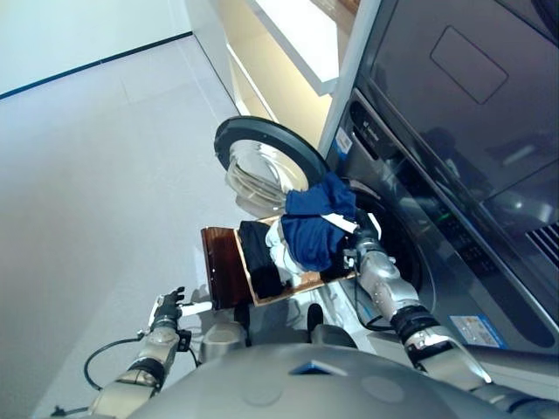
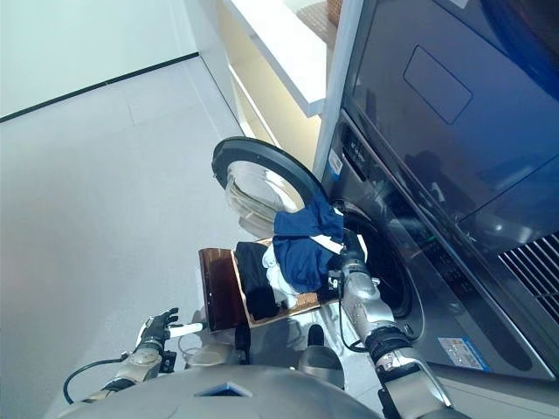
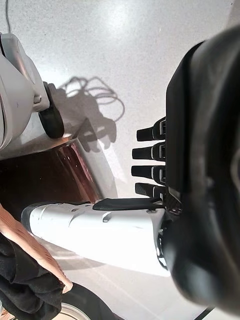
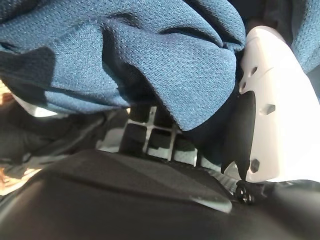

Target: Pick up the clothes and place them into the washing machine

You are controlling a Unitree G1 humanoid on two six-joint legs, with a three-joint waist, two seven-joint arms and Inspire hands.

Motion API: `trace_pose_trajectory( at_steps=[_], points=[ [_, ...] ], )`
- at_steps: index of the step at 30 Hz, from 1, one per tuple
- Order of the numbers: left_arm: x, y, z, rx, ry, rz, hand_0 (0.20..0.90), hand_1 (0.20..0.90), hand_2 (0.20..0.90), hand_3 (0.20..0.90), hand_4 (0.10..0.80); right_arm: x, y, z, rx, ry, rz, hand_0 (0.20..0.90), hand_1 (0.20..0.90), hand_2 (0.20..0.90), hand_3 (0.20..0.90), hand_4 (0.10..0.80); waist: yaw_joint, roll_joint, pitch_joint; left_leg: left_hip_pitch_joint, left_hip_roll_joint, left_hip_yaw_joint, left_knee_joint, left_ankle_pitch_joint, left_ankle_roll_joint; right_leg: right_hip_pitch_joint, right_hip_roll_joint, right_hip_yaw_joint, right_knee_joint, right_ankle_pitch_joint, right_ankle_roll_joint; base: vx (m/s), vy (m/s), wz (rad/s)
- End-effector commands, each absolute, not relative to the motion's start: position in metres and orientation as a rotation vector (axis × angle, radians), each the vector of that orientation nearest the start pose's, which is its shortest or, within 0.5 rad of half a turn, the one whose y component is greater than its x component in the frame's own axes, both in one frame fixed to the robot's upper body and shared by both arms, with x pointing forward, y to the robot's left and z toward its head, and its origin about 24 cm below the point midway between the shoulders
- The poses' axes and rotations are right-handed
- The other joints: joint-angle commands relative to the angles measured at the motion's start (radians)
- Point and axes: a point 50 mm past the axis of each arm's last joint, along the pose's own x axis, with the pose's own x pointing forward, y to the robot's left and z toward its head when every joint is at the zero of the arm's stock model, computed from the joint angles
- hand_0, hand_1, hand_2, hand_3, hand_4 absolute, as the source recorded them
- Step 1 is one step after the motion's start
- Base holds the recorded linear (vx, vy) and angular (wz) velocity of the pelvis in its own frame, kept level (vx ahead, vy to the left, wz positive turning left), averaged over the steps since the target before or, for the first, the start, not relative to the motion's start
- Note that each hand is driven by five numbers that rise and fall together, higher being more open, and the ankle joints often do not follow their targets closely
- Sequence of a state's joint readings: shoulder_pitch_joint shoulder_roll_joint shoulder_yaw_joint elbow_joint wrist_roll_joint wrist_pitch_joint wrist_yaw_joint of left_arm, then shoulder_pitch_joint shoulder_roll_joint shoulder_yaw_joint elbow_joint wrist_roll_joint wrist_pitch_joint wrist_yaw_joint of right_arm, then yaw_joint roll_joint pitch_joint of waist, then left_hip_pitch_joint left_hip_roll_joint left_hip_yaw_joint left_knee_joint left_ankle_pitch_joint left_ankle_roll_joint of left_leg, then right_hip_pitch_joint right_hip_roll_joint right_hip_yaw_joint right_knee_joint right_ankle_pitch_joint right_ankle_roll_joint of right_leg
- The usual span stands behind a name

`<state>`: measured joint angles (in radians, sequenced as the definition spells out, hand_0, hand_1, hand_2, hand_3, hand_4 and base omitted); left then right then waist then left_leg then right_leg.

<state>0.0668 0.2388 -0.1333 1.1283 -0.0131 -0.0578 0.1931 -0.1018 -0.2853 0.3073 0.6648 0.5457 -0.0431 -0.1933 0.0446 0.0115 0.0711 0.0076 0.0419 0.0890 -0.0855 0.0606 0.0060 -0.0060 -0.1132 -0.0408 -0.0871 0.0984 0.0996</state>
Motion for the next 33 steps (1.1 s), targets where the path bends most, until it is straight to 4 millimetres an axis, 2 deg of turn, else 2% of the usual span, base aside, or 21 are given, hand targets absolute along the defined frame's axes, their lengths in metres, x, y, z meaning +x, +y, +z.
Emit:
trace_pose_trajectory(
  at_steps=[1, 2, 4, 5, 6, 8, 9, 10, 12, 13, 14, 15, 16, 19, 21, 22, 23, 24, 25, 26, 33],
  points=[
    [0.112, 0.248, -0.148, 0.439, 1.061, 0.184, 0.9, 0.9, 0.9, 0.9, 0.8, 0.263, -0.198, -0.047, -0.071, 0.419, -0.125, 0.2, 0.2, 0.2, 0.2, 0.3, 0.024, -0.012, -0.022, 0.027, 0.028, -0.006, -0.002, -0.035, -0.088, 0.039, -0.042, -0.004, 0.009, -0.045, 0.052, 0.0, 0.0, 0.0],
    [0.112, 0.248, -0.148, 0.439, 1.061, 0.184, 0.9, 0.9, 0.9, 0.9, 0.8, 0.263, -0.198, -0.047, -0.071, 0.419, -0.125, 0.2, 0.2, 0.2, 0.2, 0.3, 0.024, -0.012, -0.022, 0.027, 0.028, -0.006, -0.002, -0.035, -0.088, 0.039, -0.042, -0.004, 0.009, -0.045, 0.052, 0.0, 0.0, 0.0],
    [0.112, 0.249, -0.148, 0.447, 1.061, 0.177, 0.9, 0.9, 0.9, 0.9, 0.8, 0.258, -0.207, -0.059, -0.193, 0.496, -0.13, 0.2, 0.2, 0.2, 0.2, 0.3, 0.026, -0.012, -0.018, 0.021, 0.028, -0.012, -0.002, -0.034, -0.088, 0.035, -0.042, -0.008, 0.009, -0.044, 0.052, 0.0, 0.0, 0.0],
    [0.113, 0.25, -0.147, 0.454, 1.062, 0.175, 0.9, 0.9, 0.9, 0.9, 0.8, 0.256, -0.217, -0.066, -0.323, 0.547, -0.115, 0.2, 0.2, 0.2, 0.2, 0.3, 0.03, -0.012, -0.013, 0.015, 0.027, -0.015, -0.002, -0.031, -0.087, 0.031, -0.042, -0.012, 0.009, -0.043, 0.053, 0.0, 0.0, 0.0],
    [0.113, 0.25, -0.147, 0.454, 1.061, 0.175, 0.9, 0.9, 0.9, 0.9, 0.8, 0.256, -0.216, -0.066, -0.323, 0.547, -0.115, 0.2, 0.2, 0.2, 0.2, 0.3, 0.029, -0.012, -0.013, 0.015, 0.027, -0.016, -0.002, -0.031, -0.087, 0.032, -0.042, -0.012, 0.009, -0.044, 0.053, 0.0, 0.0, 0.0],
    [0.112, 0.253, -0.147, 0.463, 1.069, 0.176, 0.9, 0.9, 0.9, 0.9, 0.8, 0.253, -0.229, -0.072, -0.455, 0.607, -0.125, 0.2, 0.2, 0.2, 0.2, 0.3, 0.033, -0.009, -0.007, 0.006, 0.026, -0.023, -0.002, -0.028, -0.086, 0.028, -0.044, -0.016, 0.008, -0.043, 0.054, -0.015, -0.003, 0.02],
    [0.112, 0.255, -0.147, 0.47, 1.07, 0.183, 0.9, 0.9, 0.9, 0.9, 0.8, 0.252, -0.241, -0.074, -0.625, 0.649, -0.114, 0.2, 0.2, 0.2, 0.2, 0.3, 0.038, -0.005, 0.001, -0.007, 0.024, -0.031, -0.002, -0.025, -0.085, 0.019, -0.046, -0.02, 0.008, -0.04, 0.055, -0.026, -0.004, 0.04],
    [0.112, 0.255, -0.147, 0.47, 1.07, 0.183, 0.9, 0.9, 0.9, 0.9, 0.8, 0.253, -0.241, -0.074, -0.625, 0.649, -0.114, 0.2, 0.2, 0.2, 0.2, 0.3, 0.037, -0.005, 0.001, -0.007, 0.024, -0.032, -0.002, -0.025, -0.085, 0.019, -0.046, -0.02, 0.008, -0.04, 0.055, -0.036, 0.003, 0.12],
    [0.113, 0.257, -0.146, 0.476, 1.068, 0.189, 0.9, 0.9, 0.9, 0.9, 0.8, 0.256, -0.25, -0.07, -0.738, 0.648, -0.11, 0.2, 0.2, 0.2, 0.2, 0.3, 0.039, 0.002, 0.008, -0.021, 0.021, -0.038, -0.002, -0.02, -0.085, 0.009, -0.048, -0.025, 0.008, -0.037, 0.056, -0.024, 0.006, 0.13],
    [0.112, 0.257, -0.146, 0.477, 1.073, 0.191, 0.9, 0.9, 0.9, 0.9, 0.8, 0.256, -0.254, -0.07, -0.812, 0.667, -0.097, 0.2, 0.2, 0.2, 0.2, 0.3, 0.042, 0.005, 0.011, -0.027, 0.02, -0.042, -0.002, -0.018, -0.085, 0.004, -0.049, -0.027, 0.009, -0.036, 0.056, -0.032, -0.003, 0.1],
    [0.112, 0.259, -0.146, 0.482, 1.074, 0.195, 0.9, 0.9, 0.9, 0.9, 0.8, 0.258, -0.261, -0.068, -0.969, 0.678, -0.058, 0.2, 0.2, 0.2, 0.2, 0.3, 0.05, 0.012, 0.02, -0.041, 0.017, -0.047, -0.002, -0.013, -0.085, -0.006, -0.051, -0.03, 0.009, -0.033, 0.056, -0.027, -0.002, 0.1],
    [0.112, 0.259, -0.146, 0.482, 1.073, 0.196, 0.9, 0.9, 0.9, 0.9, 0.8, 0.258, -0.261, -0.068, -0.97, 0.677, -0.058, 0.2, 0.2, 0.2, 0.2, 0.3, 0.049, 0.012, 0.02, -0.041, 0.017, -0.047, -0.002, -0.013, -0.085, -0.007, -0.051, -0.031, 0.009, -0.033, 0.056, -0.058, 0.004, 0.1],
    [0.115, 0.258, -0.145, 0.48, 1.064, 0.199, 0.9, 0.9, 0.9, 0.9, 0.8, 0.264, -0.265, -0.063, -1.066, 0.673, -0.039, 0.2, 0.2, 0.2, 0.2, 0.3, 0.055, 0.02, 0.028, -0.058, 0.013, -0.053, -0.002, -0.006, -0.085, -0.019, -0.053, -0.037, 0.009, -0.029, 0.057, -0.033, 0.006, 0.09],
    [0.12, 0.257, -0.145, 0.476, 1.053, 0.2, 0.9, 0.9, 0.9, 0.9, 0.8, 0.269, -0.269, -0.06, -1.13, 0.689, -0.037, 0.2, 0.2, 0.2, 0.2, 0.3, 0.062, 0.029, 0.038, -0.08, 0.009, -0.059, -0.002, 0.002, -0.086, -0.038, -0.055, -0.042, 0.01, -0.024, 0.056, -0.059, 0.007, 0.12],
    [0.13, 0.253, -0.142, 0.463, 1.021, 0.202, 0.9, 0.9, 0.9, 0.9, 0.8, 0.282, -0.271, -0.049, -1.197, 0.682, -0.046, 0.2, 0.2, 0.2, 0.2, 0.3, 0.075, 0.044, 0.055, -0.116, 0.003, -0.07, -0.002, 0.017, -0.088, -0.072, -0.059, -0.047, 0.011, -0.012, 0.056, -0.098, 0.008, 0.17],
    [0.13, 0.253, -0.142, 0.462, 1.021, 0.202, 0.9, 0.9, 0.9, 0.9, 0.8, 0.282, -0.271, -0.049, -1.198, 0.682, -0.046, 0.2, 0.2, 0.2, 0.2, 0.3, 0.075, 0.044, 0.055, -0.117, 0.003, -0.07, -0.002, 0.017, -0.088, -0.073, -0.059, -0.047, 0.011, -0.012, 0.056, -0.096, 0.02, 0.12],
    [0.135, 0.25, -0.141, 0.452, 1.004, 0.201, 0.9, 0.9, 0.9, 0.9, 0.8, 0.29, -0.271, -0.042, -1.228, 0.666, -0.054, 0.439, 0.439, 0.439, 0.439, 0.471, 0.081, 0.054, 0.062, -0.133, -0.001, -0.074, -0.002, 0.025, -0.09, -0.088, -0.061, -0.046, 0.013, -0.006, 0.056, -0.034, 0.011, 0.1],
    [0.135, 0.25, -0.141, 0.452, 1.004, 0.202, 0.9, 0.9, 0.9, 0.9, 0.8, 0.29, -0.271, -0.041, -1.228, 0.666, -0.054, 0.51, 0.51, 0.51, 0.51, 0.522, 0.081, 0.054, 0.062, -0.133, -0.001, -0.075, -0.002, 0.025, -0.09, -0.088, -0.061, -0.046, 0.013, -0.006, 0.056, -0.046, 0.016, 0.14],
    [0.136, 0.249, -0.141, 0.447, 0.997, 0.202, 0.9, 0.9, 0.9, 0.9, 0.8, 0.295, -0.272, -0.037, -1.239, 0.655, -0.066, 0.9, 0.9, 0.9, 0.9, 0.8, 0.084, 0.059, 0.067, -0.141, -0.004, -0.076, -0.002, 0.029, -0.091, -0.095, -0.06, -0.048, 0.012, -0.004, 0.056, -0.057, 0.013, 0.17],
    [0.142, 0.246, -0.139, 0.435, 0.974, 0.203, 0.9, 0.9, 0.9, 0.9, 0.8, 0.3, -0.274, -0.031, -1.255, 0.642, -0.079, 0.9, 0.9, 0.9, 0.9, 0.8, 0.09, 0.07, 0.078, -0.158, -0.008, -0.079, -0.002, 0.036, -0.092, -0.111, -0.063, -0.05, 0.014, 0.002, 0.056, -0.057, 0.013, 0.12],
    [0.146, 0.241, -0.139, 0.436, 0.959, 0.185, 0.9, 0.9, 0.9, 0.9, 0.8, 0.312, -0.273, -0.019, -1.278, 0.623, -0.089, 0.9, 0.9, 0.9, 0.9, 0.8, 0.103, 0.085, 0.083, -0.174, -0.013, -0.082, -0.002, 0.04, -0.094, -0.123, -0.065, -0.047, 0.013, 0.002, 0.053, -0.017, 0.008, 0.05]
  ],
)
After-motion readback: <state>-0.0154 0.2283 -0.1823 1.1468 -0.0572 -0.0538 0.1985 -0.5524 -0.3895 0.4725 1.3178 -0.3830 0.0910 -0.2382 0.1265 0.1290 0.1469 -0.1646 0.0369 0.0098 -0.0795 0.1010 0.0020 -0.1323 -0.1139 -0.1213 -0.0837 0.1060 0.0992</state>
